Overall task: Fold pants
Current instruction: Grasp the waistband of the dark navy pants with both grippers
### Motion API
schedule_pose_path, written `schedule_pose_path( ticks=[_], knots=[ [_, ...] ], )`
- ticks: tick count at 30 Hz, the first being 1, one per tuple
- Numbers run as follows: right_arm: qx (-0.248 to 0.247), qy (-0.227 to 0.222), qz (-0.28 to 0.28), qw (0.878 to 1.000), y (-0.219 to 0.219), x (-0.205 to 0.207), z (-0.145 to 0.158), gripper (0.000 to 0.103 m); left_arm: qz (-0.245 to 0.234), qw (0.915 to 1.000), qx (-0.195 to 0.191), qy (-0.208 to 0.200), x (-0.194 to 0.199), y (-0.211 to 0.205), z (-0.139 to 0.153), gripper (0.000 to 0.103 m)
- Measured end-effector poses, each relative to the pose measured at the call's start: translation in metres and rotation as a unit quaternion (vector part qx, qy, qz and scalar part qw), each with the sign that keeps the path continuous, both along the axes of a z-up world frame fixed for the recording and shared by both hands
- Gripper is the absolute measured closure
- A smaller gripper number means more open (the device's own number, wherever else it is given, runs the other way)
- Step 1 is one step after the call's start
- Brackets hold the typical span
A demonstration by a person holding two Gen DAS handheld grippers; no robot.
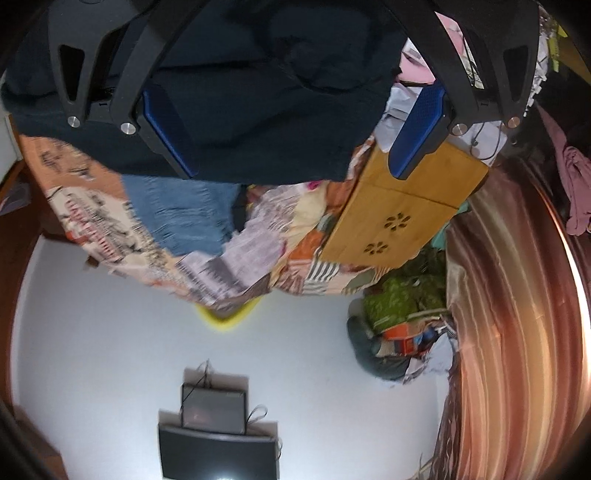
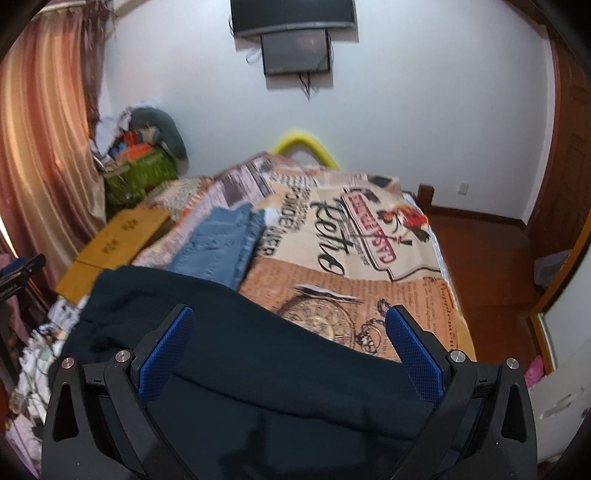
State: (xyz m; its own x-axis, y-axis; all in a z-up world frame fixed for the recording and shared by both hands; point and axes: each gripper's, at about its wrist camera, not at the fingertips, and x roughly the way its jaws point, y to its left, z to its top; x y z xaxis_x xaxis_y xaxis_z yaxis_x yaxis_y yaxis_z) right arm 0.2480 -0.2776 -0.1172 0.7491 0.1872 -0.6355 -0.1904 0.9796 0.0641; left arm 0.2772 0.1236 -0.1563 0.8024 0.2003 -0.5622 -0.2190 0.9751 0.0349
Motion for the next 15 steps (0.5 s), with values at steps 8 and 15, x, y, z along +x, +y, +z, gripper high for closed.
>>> schedule_pose_path(
  ticks=[8, 15],
  knots=[
    [-0.023, 0.068, 0.050, 0.996, 0.017, 0.056, -0.044, 0.002, -0.007, 0.9968, 0.011, 0.079, 0.069, 0.040, -0.059, 0.001],
    [-0.035, 0.120, 0.102, 0.987, 0.042, 0.095, -0.083, 0.021, -0.005, 0.9881, -0.038, 0.149, 0.121, 0.092, -0.104, 0.025]
  ],
)
